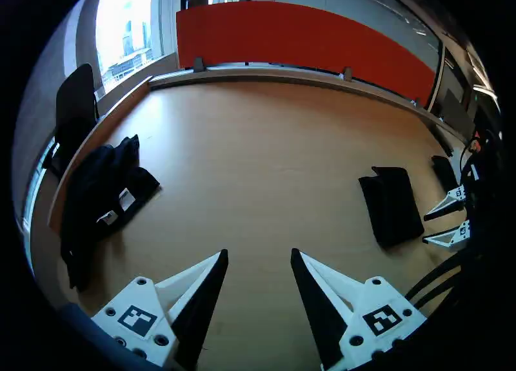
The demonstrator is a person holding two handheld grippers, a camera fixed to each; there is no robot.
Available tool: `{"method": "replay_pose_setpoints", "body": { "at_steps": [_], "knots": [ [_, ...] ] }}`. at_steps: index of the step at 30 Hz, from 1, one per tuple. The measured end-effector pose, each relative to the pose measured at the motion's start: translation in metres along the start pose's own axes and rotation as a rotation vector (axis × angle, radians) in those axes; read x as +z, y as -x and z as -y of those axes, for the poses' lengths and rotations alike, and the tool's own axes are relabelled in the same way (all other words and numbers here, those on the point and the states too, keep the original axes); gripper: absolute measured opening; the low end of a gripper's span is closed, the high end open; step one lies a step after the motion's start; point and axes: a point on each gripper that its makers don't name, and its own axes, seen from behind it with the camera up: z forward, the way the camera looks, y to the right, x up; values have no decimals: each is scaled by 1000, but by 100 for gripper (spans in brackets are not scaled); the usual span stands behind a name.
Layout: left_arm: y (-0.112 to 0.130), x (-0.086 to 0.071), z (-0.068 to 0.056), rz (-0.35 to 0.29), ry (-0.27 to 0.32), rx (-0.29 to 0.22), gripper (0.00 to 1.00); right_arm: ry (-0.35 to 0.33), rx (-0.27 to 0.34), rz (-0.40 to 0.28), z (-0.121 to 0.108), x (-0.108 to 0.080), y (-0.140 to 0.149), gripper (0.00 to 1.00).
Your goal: Fold towel
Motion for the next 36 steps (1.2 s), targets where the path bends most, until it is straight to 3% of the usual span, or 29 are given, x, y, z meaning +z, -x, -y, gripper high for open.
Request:
{"method": "replay_pose_setpoints", "body": {
  "at_steps": [8,13,21,30,36],
  "knots": [
    [-1,-1,0,-1,-1,-1,71,-2,14,5,1,4,3,65],
    [0,-1,0,-2,-2,-2,71,-3,29,8,3,7,5,53],
    [1,-2,2,-2,-5,-4,71,1,55,4,3,11,5,26],
    [1,-2,2,-1,-4,-1,71,-1,79,-3,5,11,5,20],
    [2,-2,1,-1,-3,-3,71,7,96,-10,3,11,4,6]
  ]
}}
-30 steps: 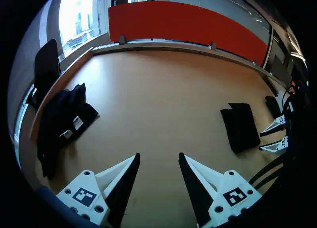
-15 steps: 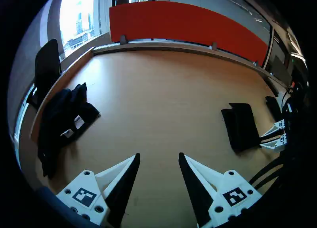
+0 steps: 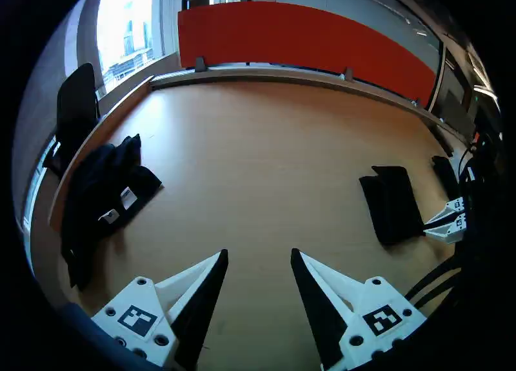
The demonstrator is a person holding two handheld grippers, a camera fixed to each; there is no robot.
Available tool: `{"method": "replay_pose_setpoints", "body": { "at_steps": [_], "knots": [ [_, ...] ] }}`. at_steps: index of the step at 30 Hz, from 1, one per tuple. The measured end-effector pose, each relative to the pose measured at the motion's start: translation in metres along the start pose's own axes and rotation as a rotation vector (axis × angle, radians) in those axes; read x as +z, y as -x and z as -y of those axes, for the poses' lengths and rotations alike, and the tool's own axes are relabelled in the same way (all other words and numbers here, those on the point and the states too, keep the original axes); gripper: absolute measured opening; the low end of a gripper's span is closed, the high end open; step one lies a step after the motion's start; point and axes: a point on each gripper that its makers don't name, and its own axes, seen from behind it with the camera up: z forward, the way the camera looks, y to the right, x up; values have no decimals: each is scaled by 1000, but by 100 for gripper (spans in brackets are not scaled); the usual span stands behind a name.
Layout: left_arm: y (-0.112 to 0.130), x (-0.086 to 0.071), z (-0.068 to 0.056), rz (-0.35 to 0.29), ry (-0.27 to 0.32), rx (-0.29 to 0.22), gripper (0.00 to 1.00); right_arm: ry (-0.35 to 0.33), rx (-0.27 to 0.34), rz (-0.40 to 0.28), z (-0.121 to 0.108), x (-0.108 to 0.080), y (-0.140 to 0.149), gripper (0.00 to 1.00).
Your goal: Fold towel
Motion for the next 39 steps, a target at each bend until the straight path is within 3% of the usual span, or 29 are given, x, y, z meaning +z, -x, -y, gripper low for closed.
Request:
{"method": "replay_pose_setpoints", "body": {
  "at_steps": [6,15,28,39],
  "knots": [
    [0,0,1,0,-1,2,71,2,14,-20,-2,-3,-5,6],
    [-1,-1,1,-4,0,0,71,22,-17,-63,-7,-17,-31,6],
    [-10,-4,-1,-26,8,4,71,57,-113,-211,-18,-63,-122,6],
    [-21,-9,-3,-54,14,8,71,85,-153,-342,-28,-108,-194,6]
  ]
}}
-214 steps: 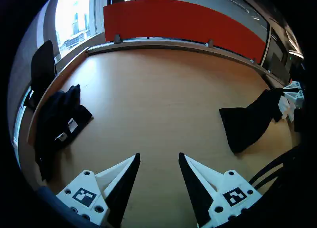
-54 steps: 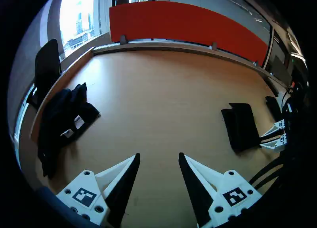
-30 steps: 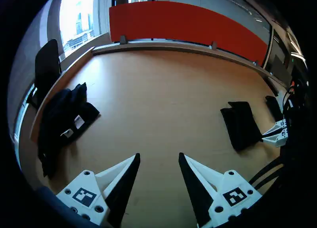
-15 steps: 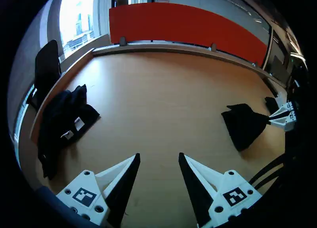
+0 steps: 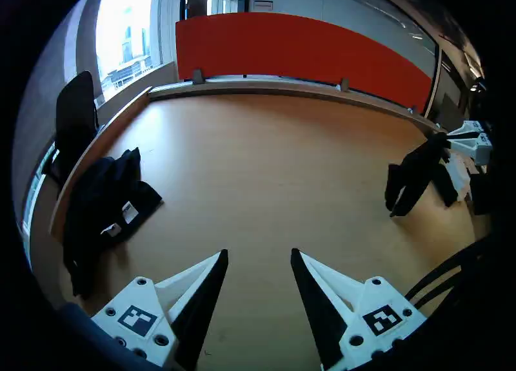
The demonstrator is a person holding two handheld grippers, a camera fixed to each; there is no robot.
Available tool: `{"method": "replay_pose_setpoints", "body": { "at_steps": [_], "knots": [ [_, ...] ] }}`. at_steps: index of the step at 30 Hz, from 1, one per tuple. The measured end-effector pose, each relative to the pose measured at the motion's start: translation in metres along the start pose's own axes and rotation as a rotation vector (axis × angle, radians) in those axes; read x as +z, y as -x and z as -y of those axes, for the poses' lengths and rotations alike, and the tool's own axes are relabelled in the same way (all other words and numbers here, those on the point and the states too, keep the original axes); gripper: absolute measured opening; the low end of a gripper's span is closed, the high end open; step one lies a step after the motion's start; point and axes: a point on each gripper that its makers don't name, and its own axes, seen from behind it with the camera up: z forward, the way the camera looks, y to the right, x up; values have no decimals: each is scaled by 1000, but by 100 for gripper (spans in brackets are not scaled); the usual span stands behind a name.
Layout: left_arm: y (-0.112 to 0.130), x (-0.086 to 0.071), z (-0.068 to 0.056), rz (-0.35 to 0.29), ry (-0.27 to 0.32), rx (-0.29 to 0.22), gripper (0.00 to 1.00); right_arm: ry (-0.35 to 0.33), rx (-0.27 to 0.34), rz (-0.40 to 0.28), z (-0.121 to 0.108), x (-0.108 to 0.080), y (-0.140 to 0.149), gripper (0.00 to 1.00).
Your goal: Fold towel
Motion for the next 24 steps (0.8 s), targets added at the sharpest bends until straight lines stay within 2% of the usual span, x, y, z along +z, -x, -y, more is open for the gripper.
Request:
{"method": "replay_pose_setpoints", "body": {
  "at_steps": [6,24],
  "knots": [
    [-5,-2,-2,-11,5,2,71,38,-12,-12,-15,-13,-11,6],
    [-11,1,-5,-19,19,21,71,112,35,-24,-54,-46,-15,5]
  ]
}}
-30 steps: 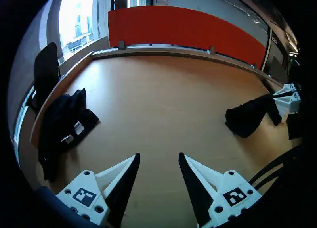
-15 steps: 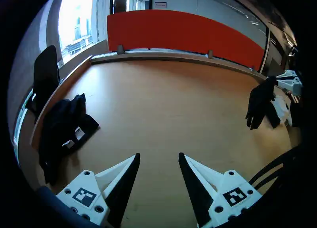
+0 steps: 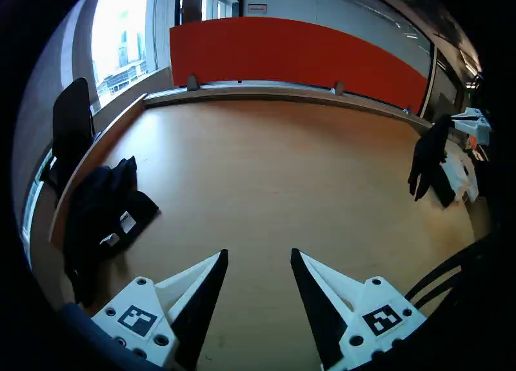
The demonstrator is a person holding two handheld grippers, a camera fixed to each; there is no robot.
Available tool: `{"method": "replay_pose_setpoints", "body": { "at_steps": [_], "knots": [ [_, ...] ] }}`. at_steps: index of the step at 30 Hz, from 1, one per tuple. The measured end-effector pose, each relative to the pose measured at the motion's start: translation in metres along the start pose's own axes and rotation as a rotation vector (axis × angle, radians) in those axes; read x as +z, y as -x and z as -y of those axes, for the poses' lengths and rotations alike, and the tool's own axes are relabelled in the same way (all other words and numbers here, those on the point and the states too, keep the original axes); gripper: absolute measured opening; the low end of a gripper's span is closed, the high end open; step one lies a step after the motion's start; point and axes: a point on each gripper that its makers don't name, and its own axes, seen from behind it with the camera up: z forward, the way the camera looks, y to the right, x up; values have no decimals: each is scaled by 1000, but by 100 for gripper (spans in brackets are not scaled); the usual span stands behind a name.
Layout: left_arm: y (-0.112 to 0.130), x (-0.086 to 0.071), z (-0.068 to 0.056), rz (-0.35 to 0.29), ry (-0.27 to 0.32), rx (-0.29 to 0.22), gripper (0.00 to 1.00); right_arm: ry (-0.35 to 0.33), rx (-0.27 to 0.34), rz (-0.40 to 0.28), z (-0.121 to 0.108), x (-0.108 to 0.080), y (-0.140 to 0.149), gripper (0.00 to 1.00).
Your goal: Fold towel
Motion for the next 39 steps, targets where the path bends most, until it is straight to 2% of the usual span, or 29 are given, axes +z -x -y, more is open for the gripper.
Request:
{"method": "replay_pose_setpoints", "body": {
  "at_steps": [13,39],
  "knots": [
    [-4,6,-6,4,9,13,71,79,42,20,-55,-18,9,5],
    [-19,22,-15,16,7,35,71,214,108,95,-171,-37,50,5]
  ]
}}
